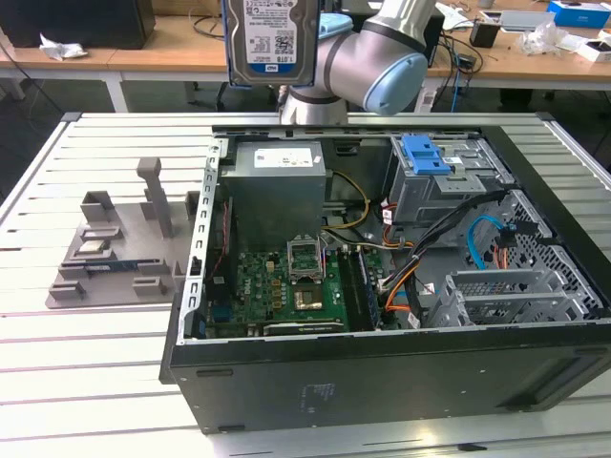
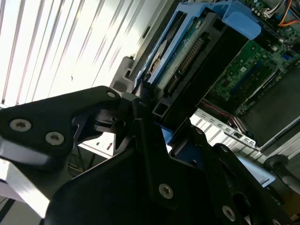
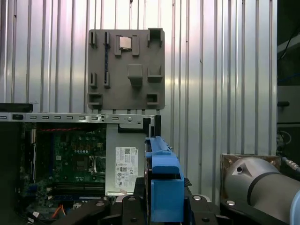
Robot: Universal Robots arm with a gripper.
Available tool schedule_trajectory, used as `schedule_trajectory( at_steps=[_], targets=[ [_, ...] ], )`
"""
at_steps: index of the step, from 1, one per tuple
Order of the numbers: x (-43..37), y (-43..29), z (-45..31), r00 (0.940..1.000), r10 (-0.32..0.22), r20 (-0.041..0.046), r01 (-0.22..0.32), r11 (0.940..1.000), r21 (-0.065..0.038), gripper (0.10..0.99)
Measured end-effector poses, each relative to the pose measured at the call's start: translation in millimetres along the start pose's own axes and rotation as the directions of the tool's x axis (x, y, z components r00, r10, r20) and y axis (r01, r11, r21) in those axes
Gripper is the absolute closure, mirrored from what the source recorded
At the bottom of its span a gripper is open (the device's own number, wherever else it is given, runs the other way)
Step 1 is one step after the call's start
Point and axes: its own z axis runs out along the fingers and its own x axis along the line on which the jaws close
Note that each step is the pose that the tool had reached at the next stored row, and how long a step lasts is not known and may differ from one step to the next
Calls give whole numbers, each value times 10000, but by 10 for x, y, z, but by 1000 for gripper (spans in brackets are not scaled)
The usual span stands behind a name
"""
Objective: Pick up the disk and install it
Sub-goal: 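Pick up the disk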
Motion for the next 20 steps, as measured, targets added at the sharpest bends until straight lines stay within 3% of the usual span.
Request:
schedule_trajectory(
  at_steps=[3,20],
  targets=[
    [111,2,-1,10000,-1,0,1,10000,0,722],
    [392,7,2,10000,0,0,0,10000,-1,722]
  ],
)
